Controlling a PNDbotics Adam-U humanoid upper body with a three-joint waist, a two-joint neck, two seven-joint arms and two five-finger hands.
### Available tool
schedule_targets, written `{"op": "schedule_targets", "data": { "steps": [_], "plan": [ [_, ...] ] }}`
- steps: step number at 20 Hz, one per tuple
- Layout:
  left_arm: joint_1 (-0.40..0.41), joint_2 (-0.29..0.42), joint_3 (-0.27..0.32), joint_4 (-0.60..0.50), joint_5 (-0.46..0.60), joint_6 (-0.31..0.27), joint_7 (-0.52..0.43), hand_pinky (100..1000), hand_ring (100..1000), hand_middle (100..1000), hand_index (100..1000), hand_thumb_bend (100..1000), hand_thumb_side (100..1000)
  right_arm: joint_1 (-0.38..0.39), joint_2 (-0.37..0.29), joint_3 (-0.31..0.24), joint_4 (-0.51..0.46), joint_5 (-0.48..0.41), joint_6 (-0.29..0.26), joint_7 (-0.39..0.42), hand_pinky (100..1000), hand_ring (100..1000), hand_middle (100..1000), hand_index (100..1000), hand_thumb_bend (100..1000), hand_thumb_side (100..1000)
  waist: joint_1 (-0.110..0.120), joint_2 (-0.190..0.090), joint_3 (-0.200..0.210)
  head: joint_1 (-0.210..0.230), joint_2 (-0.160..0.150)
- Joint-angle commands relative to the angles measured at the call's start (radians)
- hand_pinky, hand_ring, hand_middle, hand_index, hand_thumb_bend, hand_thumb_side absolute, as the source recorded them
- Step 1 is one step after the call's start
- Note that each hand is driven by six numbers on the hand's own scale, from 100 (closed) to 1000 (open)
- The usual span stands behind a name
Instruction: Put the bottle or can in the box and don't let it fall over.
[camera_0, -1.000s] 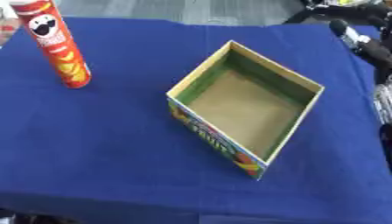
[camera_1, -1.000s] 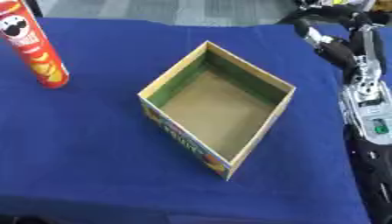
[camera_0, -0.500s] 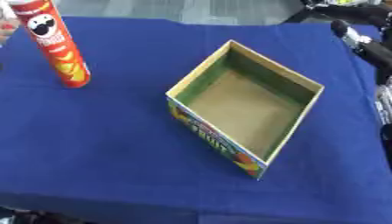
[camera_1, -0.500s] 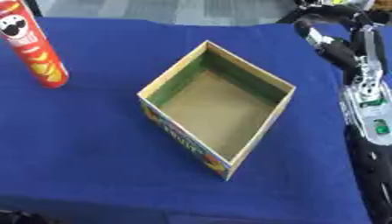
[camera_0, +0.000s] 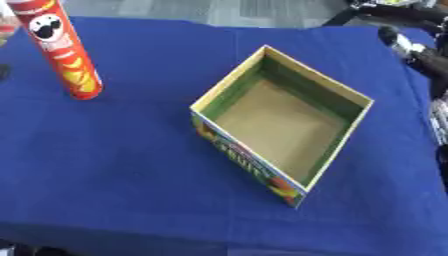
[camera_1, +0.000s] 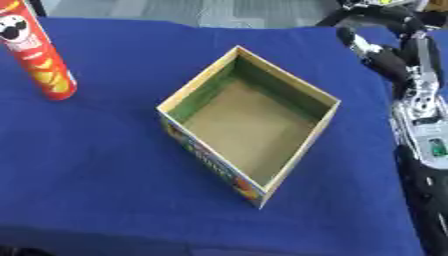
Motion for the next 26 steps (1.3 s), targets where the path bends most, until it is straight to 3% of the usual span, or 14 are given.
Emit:
{"op": "schedule_targets", "data": {
  "steps": [1,26],
  "plan": [
    [-0.029,0.019,-0.002,0.01,-0.002,-0.002,-0.004,896,1000,910,891,740,411,-0.02,-0.017,-0.004,-0.008,-0.01,-0.001,0.004,732,977,1000,808,786,329,0.002,-0.01,-0.001,0.008,-0.012],
    [-0.208,-0.02,-0.032,0.121,-0.041,-0.026,-0.034,887,1000,893,881,733,420,-0.051,-0.008,0.007,-0.009,-0.017,-0.001,0.027,734,978,1000,809,788,323,-0.012,0.031,-0.017,0.045,-0.045]
  ]
}}
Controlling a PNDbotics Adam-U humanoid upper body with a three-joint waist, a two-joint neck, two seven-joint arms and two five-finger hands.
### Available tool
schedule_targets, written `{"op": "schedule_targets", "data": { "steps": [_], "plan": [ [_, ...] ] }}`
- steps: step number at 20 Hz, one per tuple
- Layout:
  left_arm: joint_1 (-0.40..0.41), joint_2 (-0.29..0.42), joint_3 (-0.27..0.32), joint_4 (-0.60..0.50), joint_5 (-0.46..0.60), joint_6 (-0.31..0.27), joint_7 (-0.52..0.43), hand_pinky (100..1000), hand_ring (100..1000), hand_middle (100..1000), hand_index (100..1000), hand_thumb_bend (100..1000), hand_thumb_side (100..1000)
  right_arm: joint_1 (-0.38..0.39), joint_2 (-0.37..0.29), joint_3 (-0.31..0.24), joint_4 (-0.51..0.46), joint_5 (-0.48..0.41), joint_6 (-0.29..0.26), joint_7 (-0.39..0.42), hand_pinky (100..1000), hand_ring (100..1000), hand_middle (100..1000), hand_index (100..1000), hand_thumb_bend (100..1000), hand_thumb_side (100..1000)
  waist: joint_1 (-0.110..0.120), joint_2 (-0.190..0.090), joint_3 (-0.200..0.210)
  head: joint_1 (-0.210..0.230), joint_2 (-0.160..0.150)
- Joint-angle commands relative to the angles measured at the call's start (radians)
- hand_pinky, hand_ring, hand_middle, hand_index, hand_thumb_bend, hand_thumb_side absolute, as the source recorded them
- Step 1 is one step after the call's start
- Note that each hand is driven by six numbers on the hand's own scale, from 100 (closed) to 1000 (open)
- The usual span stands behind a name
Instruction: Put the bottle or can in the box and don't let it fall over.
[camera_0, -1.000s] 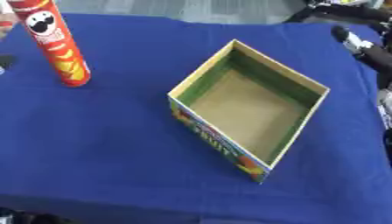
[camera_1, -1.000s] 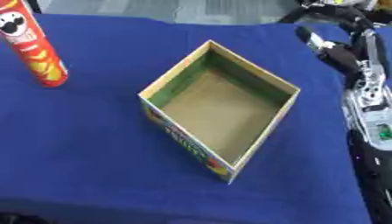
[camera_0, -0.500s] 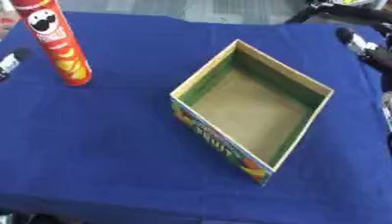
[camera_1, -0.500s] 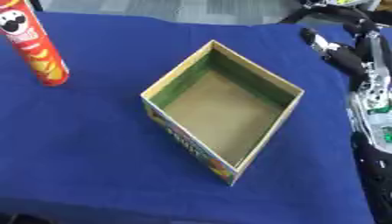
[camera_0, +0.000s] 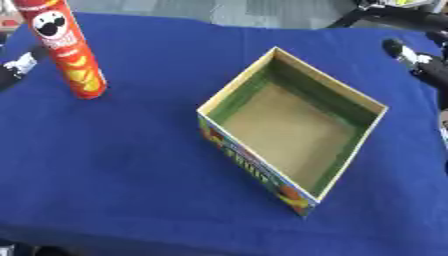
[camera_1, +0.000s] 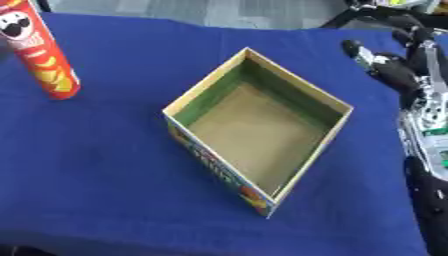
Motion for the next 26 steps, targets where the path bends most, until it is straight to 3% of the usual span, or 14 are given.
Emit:
{"op": "schedule_targets", "data": {
  "steps": [1,26],
  "plan": [
    [-0.032,0.017,0.002,0.002,-0.009,-0.006,0.006,887,1000,892,880,731,419,-0.023,-0.016,0.001,-0.013,-0.004,-0.001,0.005,734,978,1000,809,789,323,0.002,-0.01,-0.003,0.009,-0.019],
    [-0.128,-0.009,-0.017,0.044,-0.071,-0.019,-0.02,893,1000,898,880,740,426,-0.038,-0.012,0.003,-0.013,-0.014,-0.002,0.014,734,979,1000,810,787,316,-0.008,0.016,-0.016,0.023,-0.056]
  ]
}}
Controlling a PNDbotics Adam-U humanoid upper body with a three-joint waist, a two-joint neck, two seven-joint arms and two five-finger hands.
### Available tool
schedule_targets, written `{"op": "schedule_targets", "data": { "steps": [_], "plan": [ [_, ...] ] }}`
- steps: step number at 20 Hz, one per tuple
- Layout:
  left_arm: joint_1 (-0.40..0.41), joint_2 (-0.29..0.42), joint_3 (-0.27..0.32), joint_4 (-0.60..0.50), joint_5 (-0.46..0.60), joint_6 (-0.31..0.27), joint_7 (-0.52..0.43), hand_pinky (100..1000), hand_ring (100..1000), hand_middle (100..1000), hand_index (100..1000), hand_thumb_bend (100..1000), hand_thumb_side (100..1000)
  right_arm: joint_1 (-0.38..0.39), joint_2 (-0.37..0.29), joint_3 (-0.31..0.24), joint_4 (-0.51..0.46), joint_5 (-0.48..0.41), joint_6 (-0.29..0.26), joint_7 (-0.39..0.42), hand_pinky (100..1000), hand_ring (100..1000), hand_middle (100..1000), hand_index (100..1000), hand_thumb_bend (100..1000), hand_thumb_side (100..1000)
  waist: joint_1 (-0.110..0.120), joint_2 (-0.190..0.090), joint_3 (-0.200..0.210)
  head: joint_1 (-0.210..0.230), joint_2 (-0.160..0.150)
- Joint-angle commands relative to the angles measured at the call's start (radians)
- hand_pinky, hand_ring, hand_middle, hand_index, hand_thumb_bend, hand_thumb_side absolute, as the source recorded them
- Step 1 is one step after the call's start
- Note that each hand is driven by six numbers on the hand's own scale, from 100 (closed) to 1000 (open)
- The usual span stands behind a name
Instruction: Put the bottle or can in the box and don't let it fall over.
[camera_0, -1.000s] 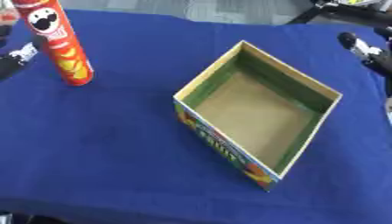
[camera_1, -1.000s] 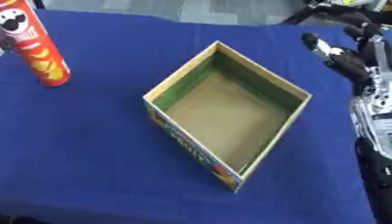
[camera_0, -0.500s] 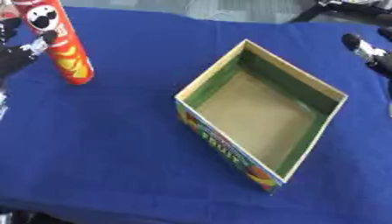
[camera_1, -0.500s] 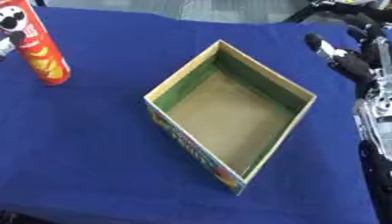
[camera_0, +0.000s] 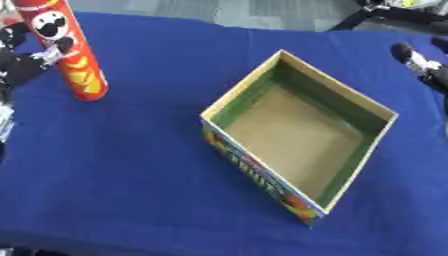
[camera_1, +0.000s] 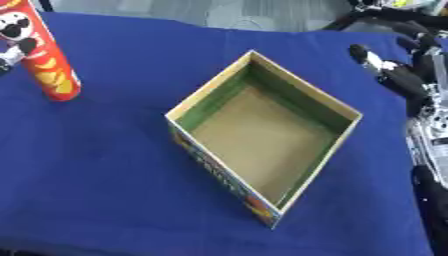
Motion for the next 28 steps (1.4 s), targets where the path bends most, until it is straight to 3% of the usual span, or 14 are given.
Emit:
{"op": "schedule_targets", "data": {
  "steps": [1,28],
  "plan": [
    [-0.03,0.016,0.001,-0.007,-0.006,0.001,-0.005,892,1000,898,880,741,426,-0.018,-0.013,-0.003,-0.013,-0.005,-0.001,0.002,734,979,1000,810,786,317,0.001,-0.013,-0.003,0.0,-0.019],
    [-0.112,-0.017,0.001,0.075,-0.057,-0.017,0.068,872,1000,867,851,721,413,-0.035,-0.009,0.0,-0.01,-0.016,-0.001,0.01,735,982,1000,808,781,300,-0.006,0.021,-0.022,0.017,-0.045]
  ]
}}
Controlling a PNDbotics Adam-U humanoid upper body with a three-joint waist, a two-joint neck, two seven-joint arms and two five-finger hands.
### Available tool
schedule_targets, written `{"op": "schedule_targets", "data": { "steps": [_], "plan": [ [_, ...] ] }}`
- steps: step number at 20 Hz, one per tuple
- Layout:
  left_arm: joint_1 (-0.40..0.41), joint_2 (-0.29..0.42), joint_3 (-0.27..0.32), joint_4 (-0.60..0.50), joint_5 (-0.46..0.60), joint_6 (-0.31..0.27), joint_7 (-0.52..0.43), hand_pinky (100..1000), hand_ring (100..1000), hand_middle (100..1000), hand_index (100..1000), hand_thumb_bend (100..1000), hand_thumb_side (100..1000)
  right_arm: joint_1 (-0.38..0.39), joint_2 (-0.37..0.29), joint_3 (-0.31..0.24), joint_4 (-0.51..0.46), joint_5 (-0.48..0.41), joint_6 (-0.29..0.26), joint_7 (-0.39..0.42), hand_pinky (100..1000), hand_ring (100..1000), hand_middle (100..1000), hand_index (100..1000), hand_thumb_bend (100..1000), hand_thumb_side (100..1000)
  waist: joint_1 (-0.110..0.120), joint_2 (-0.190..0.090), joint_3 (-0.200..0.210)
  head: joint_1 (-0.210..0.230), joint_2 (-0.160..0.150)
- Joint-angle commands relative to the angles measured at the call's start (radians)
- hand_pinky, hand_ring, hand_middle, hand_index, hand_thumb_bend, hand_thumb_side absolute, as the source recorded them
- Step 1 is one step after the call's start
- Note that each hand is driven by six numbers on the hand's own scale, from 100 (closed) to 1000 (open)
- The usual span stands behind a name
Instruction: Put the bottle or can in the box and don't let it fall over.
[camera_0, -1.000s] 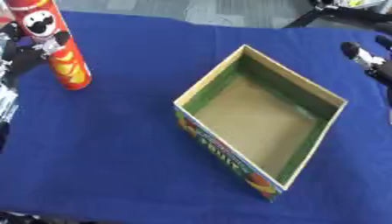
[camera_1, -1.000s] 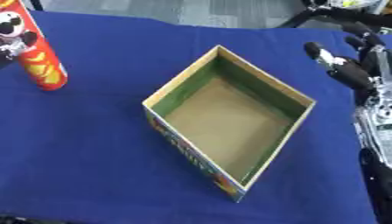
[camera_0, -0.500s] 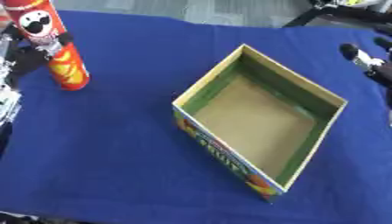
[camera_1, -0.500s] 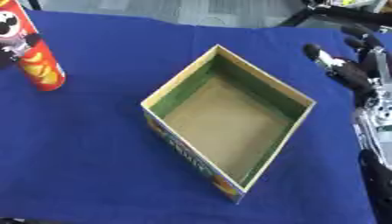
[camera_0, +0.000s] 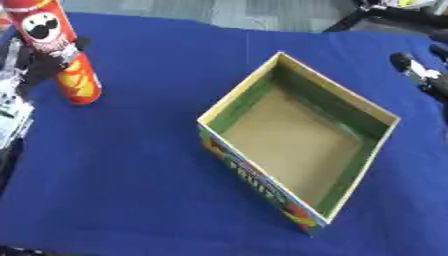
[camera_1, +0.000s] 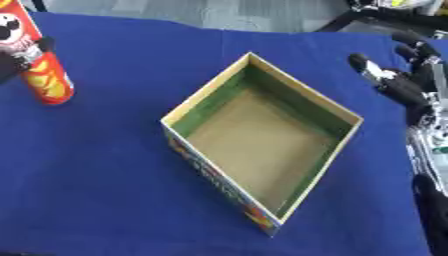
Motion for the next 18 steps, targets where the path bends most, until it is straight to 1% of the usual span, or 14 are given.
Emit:
{"op": "schedule_targets", "data": {
  "steps": [1,6,7,10,13,14,17,18],
  "plan": [
    [-0.024,0.014,0.007,-0.004,-0.002,-0.008,0.014,871,1000,866,846,720,410,-0.017,-0.017,-0.001,-0.011,-0.005,-0.002,0.003,735,982,1000,808,781,300,0.004,-0.014,-0.002,0.003,-0.014],
    [-0.023,0.013,0.007,-0.007,0.0,-0.022,0.03,841,1000,832,797,696,378,-0.017,-0.017,-0.001,-0.011,-0.006,-0.002,0.003,735,982,1000,809,780,297,0.006,-0.012,-0.001,0.005,-0.009],
    [-0.022,0.013,0.007,-0.007,0.002,-0.024,0.035,838,1000,818,773,688,370,-0.017,-0.016,-0.001,-0.01,-0.007,-0.002,0.004,735,982,1000,809,778,299,0.006,-0.012,-0.001,0.005,-0.009],
    [-0.022,0.012,0.008,-0.006,0.013,-0.03,0.052,829,1000,797,733,641,350,-0.017,-0.016,-0.002,-0.01,-0.006,-0.001,0.003,735,982,1000,809,778,300,0.005,-0.012,0.0,0.005,-0.009],
    [-0.024,0.01,0.01,-0.003,0.032,-0.031,0.071,828,1000,795,717,612,346,-0.018,-0.015,-0.002,-0.009,-0.007,0.0,0.002,735,981,1000,809,777,300,0.005,-0.012,0.0,0.008,-0.008],
    [-0.024,0.009,0.01,-0.002,0.038,-0.031,0.076,828,1000,794,698,591,348,-0.018,-0.015,-0.002,-0.009,-0.007,0.0,0.002,735,981,1000,809,776,301,0.005,-0.013,0.001,0.008,-0.008],
    [-0.025,0.007,0.009,0.002,0.055,-0.029,0.087,827,1000,786,663,574,355,-0.018,-0.013,-0.002,-0.01,-0.006,0.0,0.002,736,981,1000,809,776,302,0.005,-0.013,0.0,0.009,-0.008],
    [-0.025,0.007,0.009,0.003,0.06,-0.028,0.09,825,1000,777,631,549,367,-0.018,-0.013,-0.002,-0.011,-0.006,0.0,0.001,736,981,1000,810,775,303,0.005,-0.013,0.0,0.009,-0.008]
  ]
}}
